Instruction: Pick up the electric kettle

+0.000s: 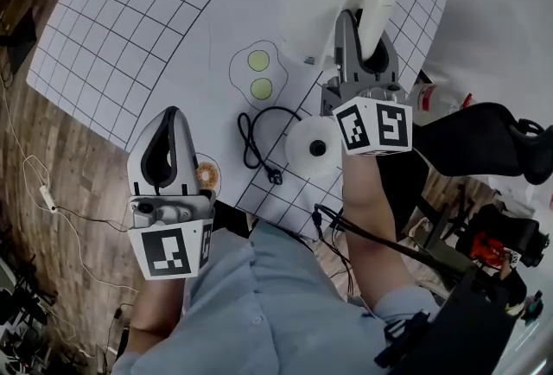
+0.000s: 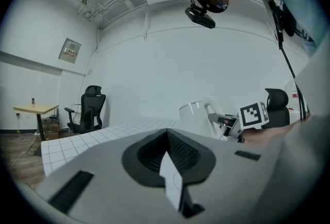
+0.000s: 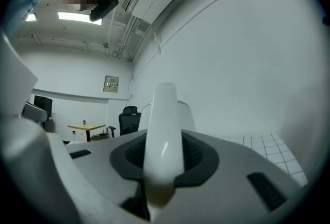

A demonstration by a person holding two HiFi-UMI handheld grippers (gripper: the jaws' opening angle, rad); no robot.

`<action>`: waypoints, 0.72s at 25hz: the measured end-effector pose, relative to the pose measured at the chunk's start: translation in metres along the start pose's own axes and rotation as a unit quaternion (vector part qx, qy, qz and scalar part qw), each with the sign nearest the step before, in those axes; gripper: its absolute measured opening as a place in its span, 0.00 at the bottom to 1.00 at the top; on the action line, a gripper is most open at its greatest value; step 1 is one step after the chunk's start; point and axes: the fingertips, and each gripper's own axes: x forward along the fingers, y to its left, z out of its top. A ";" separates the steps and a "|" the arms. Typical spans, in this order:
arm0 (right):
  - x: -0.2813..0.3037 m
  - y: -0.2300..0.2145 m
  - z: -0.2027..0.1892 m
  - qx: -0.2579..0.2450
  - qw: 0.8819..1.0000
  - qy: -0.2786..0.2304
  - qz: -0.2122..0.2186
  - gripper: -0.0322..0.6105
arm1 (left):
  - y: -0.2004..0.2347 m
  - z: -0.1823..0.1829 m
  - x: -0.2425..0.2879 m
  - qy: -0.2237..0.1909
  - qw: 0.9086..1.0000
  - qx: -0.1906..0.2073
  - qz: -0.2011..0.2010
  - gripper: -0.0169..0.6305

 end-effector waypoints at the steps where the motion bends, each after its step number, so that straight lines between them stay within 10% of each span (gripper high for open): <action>1: -0.006 0.000 -0.002 0.000 1.000 0.000 0.002 0.19 | -0.002 0.000 0.001 0.001 1.000 0.000 -0.003 0.03; 18: -0.073 -0.005 -0.044 -0.006 0.999 0.039 0.001 0.22 | -0.046 0.002 -0.007 0.001 0.999 0.015 -0.039 0.03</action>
